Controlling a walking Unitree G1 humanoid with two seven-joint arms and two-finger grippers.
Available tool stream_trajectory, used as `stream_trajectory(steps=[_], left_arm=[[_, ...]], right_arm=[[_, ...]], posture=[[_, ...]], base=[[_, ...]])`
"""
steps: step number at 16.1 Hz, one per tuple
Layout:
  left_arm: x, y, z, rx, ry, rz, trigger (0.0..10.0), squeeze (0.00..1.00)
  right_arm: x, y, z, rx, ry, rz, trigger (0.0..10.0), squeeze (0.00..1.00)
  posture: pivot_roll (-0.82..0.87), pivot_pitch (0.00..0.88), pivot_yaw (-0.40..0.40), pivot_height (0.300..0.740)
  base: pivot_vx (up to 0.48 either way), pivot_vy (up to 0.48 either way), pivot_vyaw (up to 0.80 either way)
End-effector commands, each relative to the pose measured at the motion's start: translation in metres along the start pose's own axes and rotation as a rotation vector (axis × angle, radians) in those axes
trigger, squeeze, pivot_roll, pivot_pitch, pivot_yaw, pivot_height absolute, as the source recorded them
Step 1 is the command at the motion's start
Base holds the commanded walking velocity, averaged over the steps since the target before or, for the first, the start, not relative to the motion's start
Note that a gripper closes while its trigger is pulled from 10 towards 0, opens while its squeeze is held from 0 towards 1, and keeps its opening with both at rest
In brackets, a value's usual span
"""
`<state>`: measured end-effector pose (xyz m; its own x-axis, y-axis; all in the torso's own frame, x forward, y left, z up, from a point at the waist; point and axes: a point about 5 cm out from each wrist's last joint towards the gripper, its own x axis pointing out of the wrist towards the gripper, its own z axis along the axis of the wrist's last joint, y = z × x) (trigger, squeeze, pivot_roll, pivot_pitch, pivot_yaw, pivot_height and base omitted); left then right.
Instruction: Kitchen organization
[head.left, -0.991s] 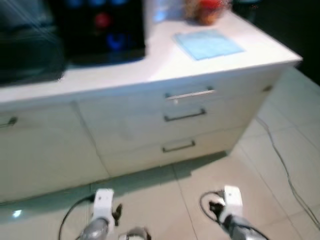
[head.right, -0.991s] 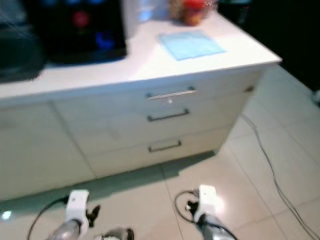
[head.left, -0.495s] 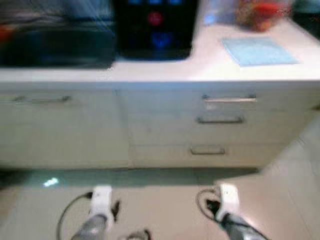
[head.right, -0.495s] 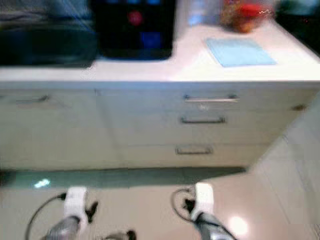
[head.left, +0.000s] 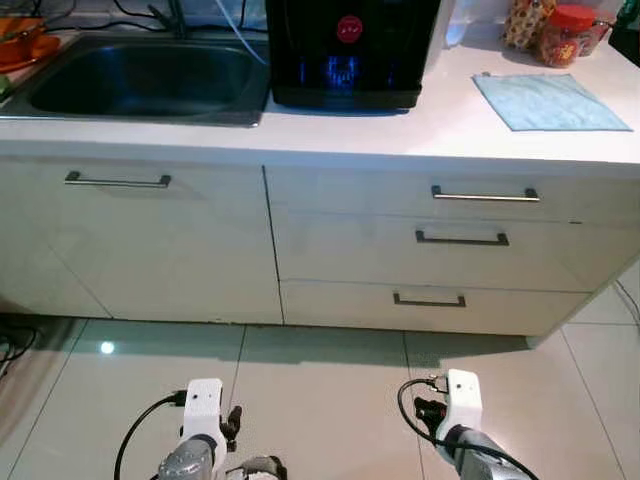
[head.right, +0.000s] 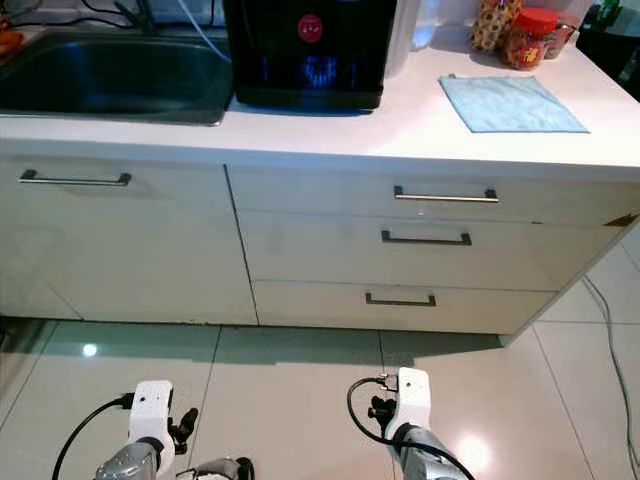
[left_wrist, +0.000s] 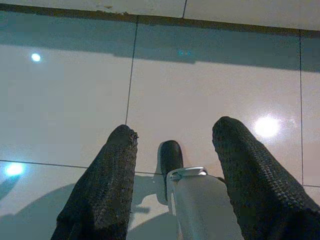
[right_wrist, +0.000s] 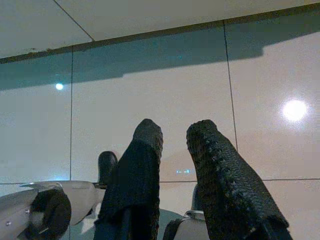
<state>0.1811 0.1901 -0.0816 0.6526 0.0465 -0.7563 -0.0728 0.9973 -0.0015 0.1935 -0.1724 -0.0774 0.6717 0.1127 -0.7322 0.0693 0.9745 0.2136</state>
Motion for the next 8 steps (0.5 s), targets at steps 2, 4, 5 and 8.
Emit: stream_trajectory(steps=[2, 4, 5, 8], left_arm=[[-0.0002, 0.0015, -0.0011, 0.003, 0.007, 0.01, 10.0, 0.0], [-0.0002, 0.0018, -0.001, 0.004, 0.008, 0.012, 10.0, 0.0], [0.0, 0.0017, -0.0003, -0.001, 0.006, 0.014, 10.0, 0.0], [0.0006, 0.0007, 0.0017, -0.017, -0.002, 0.013, 10.0, 0.0]], right_arm=[[-0.0004, -0.0012, 0.0002, 0.012, -0.007, -0.003, 10.0, 0.0], [-0.0005, -0.0012, -0.0001, 0.012, -0.007, -0.001, 10.0, 0.0], [-0.0006, -0.0013, -0.0003, 0.012, -0.007, 0.0, 10.0, 0.0], [-0.0007, -0.0017, -0.0003, 0.01, -0.007, 0.0, 10.0, 0.0]], posture=[[0.04, 0.069, 0.01, 0.74], [0.04, 0.075, 0.008, 0.74], [0.04, 0.075, 0.007, 0.74], [0.04, 0.079, 0.006, 0.74]], base=[[0.0, 0.396, 0.0], [0.0, 0.398, 0.0], [0.0, 0.401, 0.0], [0.0, 0.4, 0.0]])
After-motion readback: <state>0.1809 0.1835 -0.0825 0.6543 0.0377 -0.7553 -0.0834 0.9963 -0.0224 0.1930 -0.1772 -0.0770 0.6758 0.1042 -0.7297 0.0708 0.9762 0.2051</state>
